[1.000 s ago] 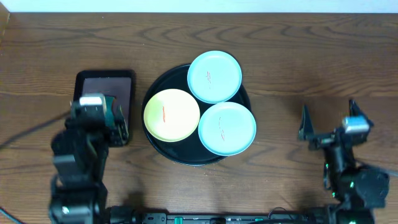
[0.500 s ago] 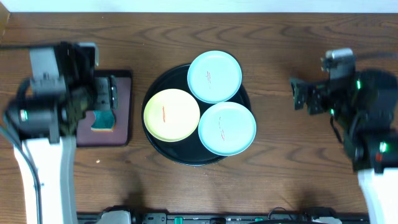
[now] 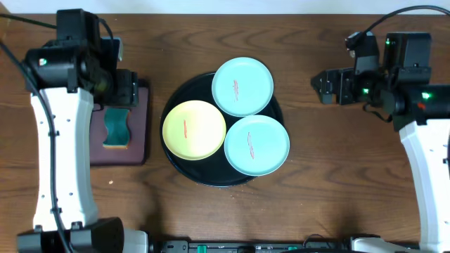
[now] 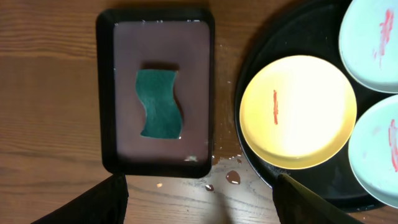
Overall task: Clean dirty plates on tray and stack at the side
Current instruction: 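Reach left gripper to green sponge and right gripper toward plates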
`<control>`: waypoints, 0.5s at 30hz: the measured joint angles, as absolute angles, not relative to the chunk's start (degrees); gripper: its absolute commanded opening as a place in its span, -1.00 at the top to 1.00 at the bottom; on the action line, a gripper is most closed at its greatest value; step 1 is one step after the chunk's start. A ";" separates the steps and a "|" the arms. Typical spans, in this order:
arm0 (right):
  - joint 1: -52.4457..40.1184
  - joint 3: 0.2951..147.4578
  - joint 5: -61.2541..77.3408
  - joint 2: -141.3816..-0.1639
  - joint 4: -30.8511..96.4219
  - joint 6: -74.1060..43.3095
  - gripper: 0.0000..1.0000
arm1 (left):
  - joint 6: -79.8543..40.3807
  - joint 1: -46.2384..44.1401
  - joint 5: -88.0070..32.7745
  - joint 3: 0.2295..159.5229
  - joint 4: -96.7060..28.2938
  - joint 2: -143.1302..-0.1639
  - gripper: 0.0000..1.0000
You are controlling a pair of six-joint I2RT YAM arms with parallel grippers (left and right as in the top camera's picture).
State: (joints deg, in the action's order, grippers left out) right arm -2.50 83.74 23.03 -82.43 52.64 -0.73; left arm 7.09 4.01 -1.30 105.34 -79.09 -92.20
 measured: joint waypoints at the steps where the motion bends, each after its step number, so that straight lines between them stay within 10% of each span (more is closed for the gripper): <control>1: -2.92 83.79 23.64 -83.13 52.47 -1.43 -0.81 | 6.90 4.01 -1.30 105.34 -79.02 -92.51 -0.50; 15: -22.31 95.53 22.63 -107.07 53.60 -16.23 -0.15 | 3.86 5.43 -0.23 105.36 -74.46 -93.12 -0.50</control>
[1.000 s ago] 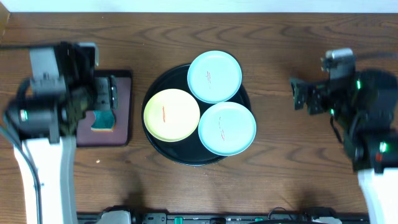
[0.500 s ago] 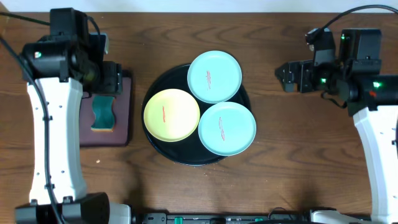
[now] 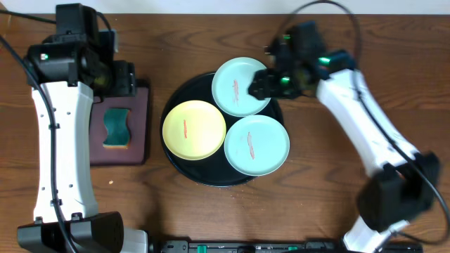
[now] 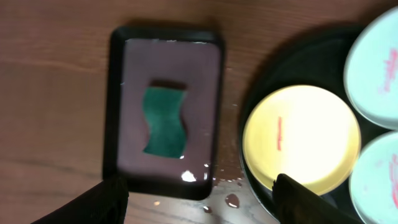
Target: Clean dirty plates on tray and stack at the side
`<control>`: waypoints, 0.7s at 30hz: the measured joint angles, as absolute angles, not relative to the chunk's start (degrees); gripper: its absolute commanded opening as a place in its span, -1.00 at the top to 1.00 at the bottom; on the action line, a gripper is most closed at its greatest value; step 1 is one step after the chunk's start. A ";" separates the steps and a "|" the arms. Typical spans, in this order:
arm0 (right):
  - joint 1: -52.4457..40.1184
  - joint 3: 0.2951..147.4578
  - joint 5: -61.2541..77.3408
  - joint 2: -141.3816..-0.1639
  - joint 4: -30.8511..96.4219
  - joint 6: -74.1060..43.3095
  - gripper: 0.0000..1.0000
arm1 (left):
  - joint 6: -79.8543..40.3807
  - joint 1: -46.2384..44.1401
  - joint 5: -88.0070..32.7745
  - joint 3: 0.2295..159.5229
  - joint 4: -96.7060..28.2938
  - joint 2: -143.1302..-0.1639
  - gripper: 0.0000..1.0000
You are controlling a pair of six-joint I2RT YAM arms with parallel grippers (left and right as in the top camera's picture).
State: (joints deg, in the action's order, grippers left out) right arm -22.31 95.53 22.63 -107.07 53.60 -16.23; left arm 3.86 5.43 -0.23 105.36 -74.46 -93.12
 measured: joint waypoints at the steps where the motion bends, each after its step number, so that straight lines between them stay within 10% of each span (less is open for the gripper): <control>1: -23.75 97.71 21.76 -109.23 54.52 -17.39 -0.11 | 2.66 6.04 0.69 105.36 -74.54 -93.12 -0.50; 21: -37.74 103.98 10.72 -128.62 53.56 -25.28 0.42 | -4.21 13.67 6.39 102.21 -77.49 -93.36 -0.49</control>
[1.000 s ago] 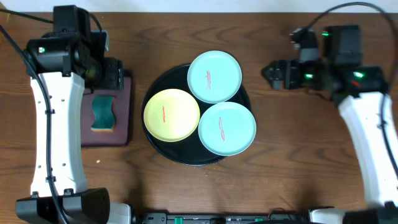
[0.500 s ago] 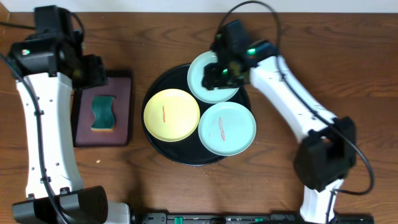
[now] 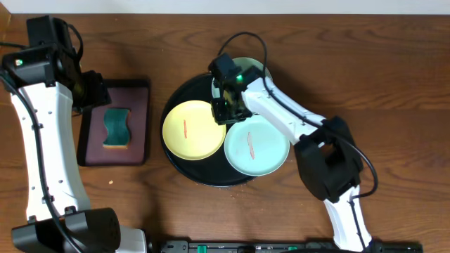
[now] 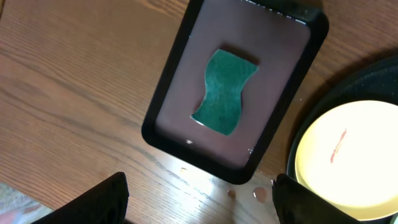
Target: Clean dirty plates on tray and stack at the side
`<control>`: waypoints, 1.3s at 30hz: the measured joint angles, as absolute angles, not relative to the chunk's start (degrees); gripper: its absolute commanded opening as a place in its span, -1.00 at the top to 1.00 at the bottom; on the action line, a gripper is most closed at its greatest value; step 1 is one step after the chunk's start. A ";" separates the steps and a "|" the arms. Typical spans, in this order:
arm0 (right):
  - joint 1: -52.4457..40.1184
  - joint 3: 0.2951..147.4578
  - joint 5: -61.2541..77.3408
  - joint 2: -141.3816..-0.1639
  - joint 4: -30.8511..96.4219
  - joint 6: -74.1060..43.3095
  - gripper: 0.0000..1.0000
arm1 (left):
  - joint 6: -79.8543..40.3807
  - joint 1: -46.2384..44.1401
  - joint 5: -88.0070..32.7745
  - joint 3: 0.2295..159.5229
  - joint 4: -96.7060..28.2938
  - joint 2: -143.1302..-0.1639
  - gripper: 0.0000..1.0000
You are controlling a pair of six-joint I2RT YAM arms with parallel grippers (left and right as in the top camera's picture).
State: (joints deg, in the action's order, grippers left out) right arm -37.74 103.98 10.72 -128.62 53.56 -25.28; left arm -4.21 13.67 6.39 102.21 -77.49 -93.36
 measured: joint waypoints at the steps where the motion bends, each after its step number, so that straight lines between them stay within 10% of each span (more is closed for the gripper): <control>1: -38.04 103.98 10.22 -128.97 53.23 -25.28 0.45 | -4.08 13.74 6.39 101.97 -77.36 -93.49 -0.50; 14: -39.72 104.31 6.00 -132.53 50.92 -25.71 0.98 | -2.66 13.82 6.39 100.73 -75.57 -96.23 -0.47; 39: -39.72 104.68 5.19 -132.51 51.03 -26.15 0.98 | 9.32 19.44 -4.62 78.72 -54.04 -102.50 -0.30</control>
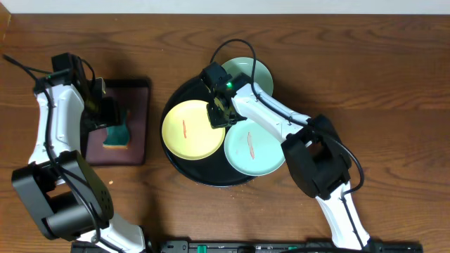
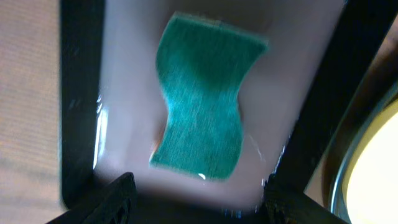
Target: Clean dirty plates on tray and stack at the side
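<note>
A round black tray holds a yellow plate with a red smear, a teal plate with a red smear, and a second teal plate partly hidden by my right arm. My right gripper is low over the tray at the yellow plate's right edge; its jaws are not readable. A green wavy sponge lies in a small maroon tray. My left gripper hovers close above it, open, its fingers wide apart at the sponge's near end.
The small sponge tray sits on the wooden table left of the round tray, with water glinting on its floor. The yellow plate's rim shows at the right of the left wrist view. Cables trail over the table's back.
My left gripper has come down much closer to the sponge, which now fills the wrist view. My right gripper has shifted slightly, still at the yellow plate's right edge.
Both arms first stood back, the right one off the tray at the far right and the left high over the sponge tray. The right arm then reached the top teal plate, then the gap beside the yellow plate. The left gripper stayed open and now sits low over the sponge.
</note>
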`<control>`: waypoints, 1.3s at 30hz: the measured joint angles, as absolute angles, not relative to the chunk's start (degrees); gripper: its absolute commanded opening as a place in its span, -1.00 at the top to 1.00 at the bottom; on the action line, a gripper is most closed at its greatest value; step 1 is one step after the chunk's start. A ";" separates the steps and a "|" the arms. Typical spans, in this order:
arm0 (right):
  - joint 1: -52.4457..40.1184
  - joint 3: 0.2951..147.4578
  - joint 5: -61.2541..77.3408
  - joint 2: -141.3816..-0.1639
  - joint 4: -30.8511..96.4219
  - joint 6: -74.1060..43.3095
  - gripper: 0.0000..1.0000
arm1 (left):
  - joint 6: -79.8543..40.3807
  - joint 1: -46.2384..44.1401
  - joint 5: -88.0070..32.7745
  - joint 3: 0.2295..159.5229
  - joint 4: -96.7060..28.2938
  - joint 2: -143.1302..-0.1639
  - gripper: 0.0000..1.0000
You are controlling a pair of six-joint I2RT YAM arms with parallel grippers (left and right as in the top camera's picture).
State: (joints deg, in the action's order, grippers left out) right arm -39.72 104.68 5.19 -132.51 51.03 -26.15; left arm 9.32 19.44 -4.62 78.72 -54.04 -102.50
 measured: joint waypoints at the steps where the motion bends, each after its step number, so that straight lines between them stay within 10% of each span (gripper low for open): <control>1: -39.72 104.68 5.17 -132.51 51.03 -26.15 0.98 | 9.45 19.44 -4.75 77.87 -52.60 -102.50 -0.26; 21: -39.72 104.68 5.13 -132.51 50.98 -26.15 0.98 | 10.55 19.44 -5.63 68.84 -38.33 -108.27 0.13; 31: -39.72 104.68 5.06 -132.51 50.96 -26.15 0.98 | 10.41 19.46 -5.63 68.86 -37.58 -109.49 0.85; 39: -39.72 104.68 4.99 -132.51 50.96 -26.15 0.96 | 8.51 19.46 -5.63 70.43 -40.60 -109.38 0.85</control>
